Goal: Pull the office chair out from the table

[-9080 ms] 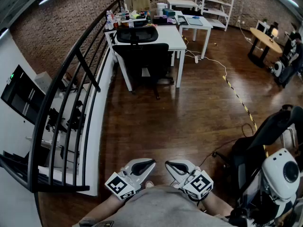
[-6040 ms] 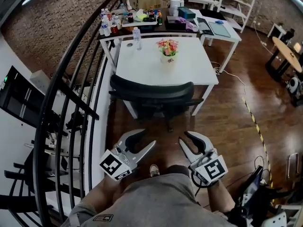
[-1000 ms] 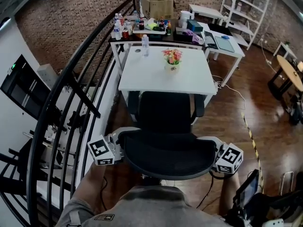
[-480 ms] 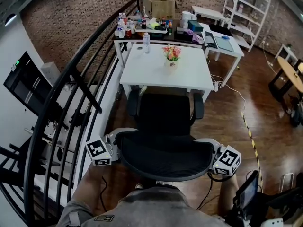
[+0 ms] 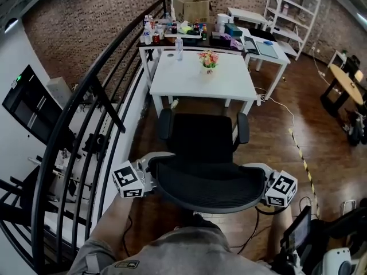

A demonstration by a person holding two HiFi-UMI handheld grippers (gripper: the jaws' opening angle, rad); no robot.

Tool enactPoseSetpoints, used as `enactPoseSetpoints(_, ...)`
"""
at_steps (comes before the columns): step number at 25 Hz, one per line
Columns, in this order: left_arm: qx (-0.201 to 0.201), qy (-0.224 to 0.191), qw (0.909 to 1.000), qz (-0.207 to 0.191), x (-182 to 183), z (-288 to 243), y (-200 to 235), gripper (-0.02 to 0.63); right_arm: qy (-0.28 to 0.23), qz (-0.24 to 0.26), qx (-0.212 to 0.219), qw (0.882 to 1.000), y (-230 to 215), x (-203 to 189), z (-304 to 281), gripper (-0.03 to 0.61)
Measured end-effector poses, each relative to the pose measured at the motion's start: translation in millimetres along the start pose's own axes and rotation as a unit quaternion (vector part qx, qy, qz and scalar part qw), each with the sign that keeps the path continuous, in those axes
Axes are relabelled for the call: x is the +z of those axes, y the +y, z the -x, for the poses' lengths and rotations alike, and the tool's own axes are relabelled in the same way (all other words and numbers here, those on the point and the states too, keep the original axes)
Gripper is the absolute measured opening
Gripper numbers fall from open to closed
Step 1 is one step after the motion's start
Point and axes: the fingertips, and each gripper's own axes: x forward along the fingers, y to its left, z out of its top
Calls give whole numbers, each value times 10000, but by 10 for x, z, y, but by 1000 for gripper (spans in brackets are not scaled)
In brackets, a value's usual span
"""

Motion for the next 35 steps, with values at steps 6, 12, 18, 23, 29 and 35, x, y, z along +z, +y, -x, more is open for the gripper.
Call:
enactPoseSetpoints(6,-85,-91,9999,-26,-14,186,-373,236,9,-48,-98,9999,403,-58,99,207)
enactPoseSetpoints(12,-137,-101,9998,-45,-58,301,-696,236,16,-153,-148,9998,763,-155,205,207)
enactPoseSetpoints(18,-127,-94,9999,-49,-119,342,-986,241,39,-200,-182,9996,1045,-275,335,207)
enactPoseSetpoints(23,-83,-69,9999,-9,-148,334,-1217,246,15,-218,-151,9996,1240,-361,467,206)
enactPoseSetpoints(29,180,-115,9998,-36,-135,293,-1452,256,-39,-64,-37,10000,1370,-405,645,201)
enactPoseSetpoints(35,375,-145,9992,-41,-185,273,-1699,270,-42,16,94,9999,1556,-513,784,195)
